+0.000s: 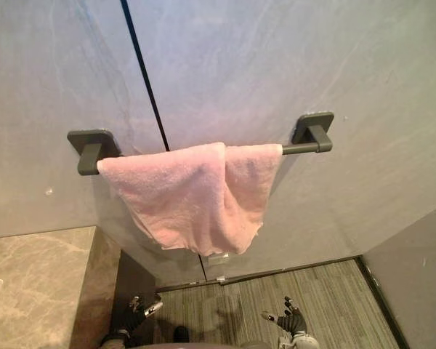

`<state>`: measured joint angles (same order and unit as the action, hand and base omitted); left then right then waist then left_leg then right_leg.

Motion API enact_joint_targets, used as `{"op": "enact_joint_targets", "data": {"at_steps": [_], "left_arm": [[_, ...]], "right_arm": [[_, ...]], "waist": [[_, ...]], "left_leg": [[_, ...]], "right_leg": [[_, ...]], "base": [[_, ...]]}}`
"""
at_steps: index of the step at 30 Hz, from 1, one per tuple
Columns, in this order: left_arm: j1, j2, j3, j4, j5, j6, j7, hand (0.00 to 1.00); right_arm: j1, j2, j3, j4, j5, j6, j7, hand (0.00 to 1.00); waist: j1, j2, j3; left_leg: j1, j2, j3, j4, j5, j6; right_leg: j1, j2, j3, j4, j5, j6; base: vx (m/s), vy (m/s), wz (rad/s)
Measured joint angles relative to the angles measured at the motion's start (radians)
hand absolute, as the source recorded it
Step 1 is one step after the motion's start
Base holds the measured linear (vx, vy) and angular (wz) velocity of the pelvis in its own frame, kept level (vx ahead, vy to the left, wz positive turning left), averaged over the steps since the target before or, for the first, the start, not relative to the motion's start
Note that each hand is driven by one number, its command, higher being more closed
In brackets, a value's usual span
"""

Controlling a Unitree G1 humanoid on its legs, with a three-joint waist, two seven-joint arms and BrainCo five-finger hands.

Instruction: Organize washtable

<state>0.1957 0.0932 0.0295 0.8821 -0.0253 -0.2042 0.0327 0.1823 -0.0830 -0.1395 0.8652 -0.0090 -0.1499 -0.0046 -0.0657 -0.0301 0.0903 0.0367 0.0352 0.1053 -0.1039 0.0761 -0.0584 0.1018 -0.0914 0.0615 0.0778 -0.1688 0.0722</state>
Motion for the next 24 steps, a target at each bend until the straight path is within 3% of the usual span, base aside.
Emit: {"op": "enact_joint_targets", "data": {"at_steps": [8,16,18,21,24], "left_arm": [[-0.008,0.0,0.005,0.015,0.0,0.001,0.015,0.0],[-0.024,-0.001,0.005,0.031,0.002,0.002,0.016,0.0],[-0.027,-0.005,0.006,0.026,0.0,0.001,0.016,0.0],[-0.038,-0.007,0.008,0.013,0.0,0.001,0.016,0.0],[-0.049,-0.011,0.001,0.009,0.0,0.003,0.016,0.0]], "right_arm": [[-0.035,0.016,-0.003,0.054,0.0,0.005,-0.015,0.0],[-0.042,0.015,-0.004,0.054,0.0,0.005,-0.017,0.0],[-0.06,0.012,-0.007,0.054,0.0,0.005,-0.018,0.0],[-0.119,0.009,0.0,0.05,-0.002,0.006,-0.018,0.0],[-0.111,0.012,0.002,0.042,-0.006,0.009,-0.017,0.0]], "waist": [[0.004,-0.015,0.01],[0.023,-0.012,0.015],[0.025,-0.001,0.033],[0.025,0.024,0.075],[0.027,0.036,0.093]], "left_leg": [[0.003,-0.001,0.019,0.007,-0.022,-0.003],[0.019,0.003,0.038,0.019,-0.064,-0.002],[0.0,0.016,0.054,0.088,-0.108,-0.001],[-0.053,0.05,0.097,0.257,-0.209,0.015],[-0.059,0.055,0.088,0.316,-0.242,0.033]], "right_leg": [[-0.002,-0.002,0.022,-0.009,-0.006,-0.002],[-0.009,0.001,0.029,0.027,-0.006,-0.001],[-0.04,0.01,0.048,0.093,-0.006,-0.001],[-0.172,0.029,0.079,0.372,-0.02,0.021],[-0.231,0.015,0.074,0.526,-0.036,0.018]], "base": [[0.06,-0.014,-0.08],[0.08,-0.015,-0.07],[0.02,0.012,-0.33],[-0.01,0.016,-0.42],[0.02,0.017,0.11]]}}
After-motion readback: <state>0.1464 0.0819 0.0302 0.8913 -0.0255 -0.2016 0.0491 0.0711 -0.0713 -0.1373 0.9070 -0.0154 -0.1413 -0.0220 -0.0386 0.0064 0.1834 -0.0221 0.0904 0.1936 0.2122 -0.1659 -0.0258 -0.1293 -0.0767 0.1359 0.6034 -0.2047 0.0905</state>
